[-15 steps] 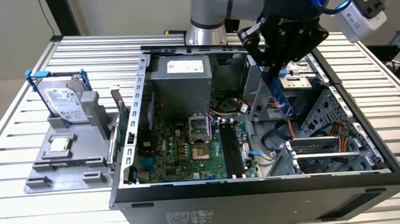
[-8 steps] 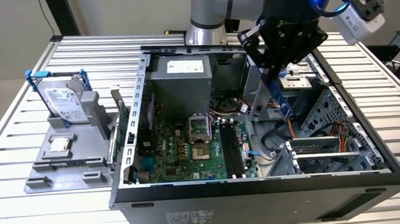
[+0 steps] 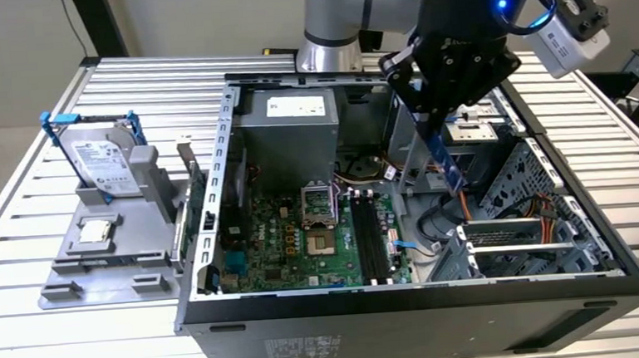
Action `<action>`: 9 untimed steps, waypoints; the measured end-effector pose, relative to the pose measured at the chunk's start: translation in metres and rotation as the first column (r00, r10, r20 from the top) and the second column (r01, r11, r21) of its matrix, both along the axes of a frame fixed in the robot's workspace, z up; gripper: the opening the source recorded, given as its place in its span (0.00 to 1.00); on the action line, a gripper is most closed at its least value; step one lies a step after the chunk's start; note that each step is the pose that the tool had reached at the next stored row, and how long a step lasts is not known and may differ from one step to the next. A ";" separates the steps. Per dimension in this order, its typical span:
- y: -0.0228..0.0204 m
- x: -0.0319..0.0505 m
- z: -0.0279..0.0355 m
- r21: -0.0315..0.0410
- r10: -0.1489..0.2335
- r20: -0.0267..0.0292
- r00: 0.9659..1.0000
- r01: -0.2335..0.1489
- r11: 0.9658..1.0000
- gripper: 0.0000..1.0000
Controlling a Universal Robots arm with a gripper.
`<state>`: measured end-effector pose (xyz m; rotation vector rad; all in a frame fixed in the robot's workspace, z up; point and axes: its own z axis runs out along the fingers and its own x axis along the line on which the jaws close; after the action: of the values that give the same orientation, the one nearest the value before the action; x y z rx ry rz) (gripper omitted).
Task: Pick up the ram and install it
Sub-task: 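Insert the ram into the slot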
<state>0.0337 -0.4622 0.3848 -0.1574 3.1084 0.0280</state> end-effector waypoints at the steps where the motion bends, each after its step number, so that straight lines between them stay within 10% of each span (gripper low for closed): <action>1: 0.0001 0.0000 -0.0006 0.000 0.000 0.000 1.000 0.000 1.000 0.00; 9: 0.0004 0.0000 -0.0054 -0.004 0.000 0.000 1.000 0.000 1.000 0.00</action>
<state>0.0337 -0.4618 0.3794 -0.1575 3.1087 0.0222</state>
